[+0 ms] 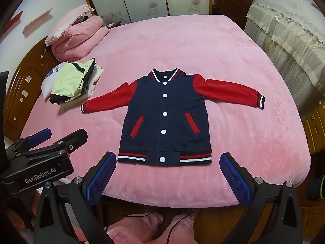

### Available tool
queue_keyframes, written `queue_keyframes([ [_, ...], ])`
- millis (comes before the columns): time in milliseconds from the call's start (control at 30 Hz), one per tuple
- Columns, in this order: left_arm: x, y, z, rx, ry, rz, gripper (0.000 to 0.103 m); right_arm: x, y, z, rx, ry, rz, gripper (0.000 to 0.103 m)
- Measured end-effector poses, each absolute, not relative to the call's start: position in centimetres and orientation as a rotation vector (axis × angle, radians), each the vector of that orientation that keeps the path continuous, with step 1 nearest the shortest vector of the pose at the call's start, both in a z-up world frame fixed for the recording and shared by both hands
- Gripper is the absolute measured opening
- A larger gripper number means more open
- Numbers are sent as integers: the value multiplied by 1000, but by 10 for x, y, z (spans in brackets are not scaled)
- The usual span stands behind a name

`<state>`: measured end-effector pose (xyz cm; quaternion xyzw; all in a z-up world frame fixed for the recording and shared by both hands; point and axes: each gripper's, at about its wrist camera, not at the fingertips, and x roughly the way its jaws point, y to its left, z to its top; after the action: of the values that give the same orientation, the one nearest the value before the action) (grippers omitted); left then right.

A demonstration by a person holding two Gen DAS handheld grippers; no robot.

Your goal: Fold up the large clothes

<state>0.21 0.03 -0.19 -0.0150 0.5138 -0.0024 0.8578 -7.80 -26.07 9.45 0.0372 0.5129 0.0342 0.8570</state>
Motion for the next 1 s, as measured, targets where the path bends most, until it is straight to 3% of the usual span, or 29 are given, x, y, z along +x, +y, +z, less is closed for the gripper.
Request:
queue_keyframes([
  [1000, 3, 4, -9, -40, 1072, 0, 102, -67, -268, 85, 67, 1097, 62, 103],
])
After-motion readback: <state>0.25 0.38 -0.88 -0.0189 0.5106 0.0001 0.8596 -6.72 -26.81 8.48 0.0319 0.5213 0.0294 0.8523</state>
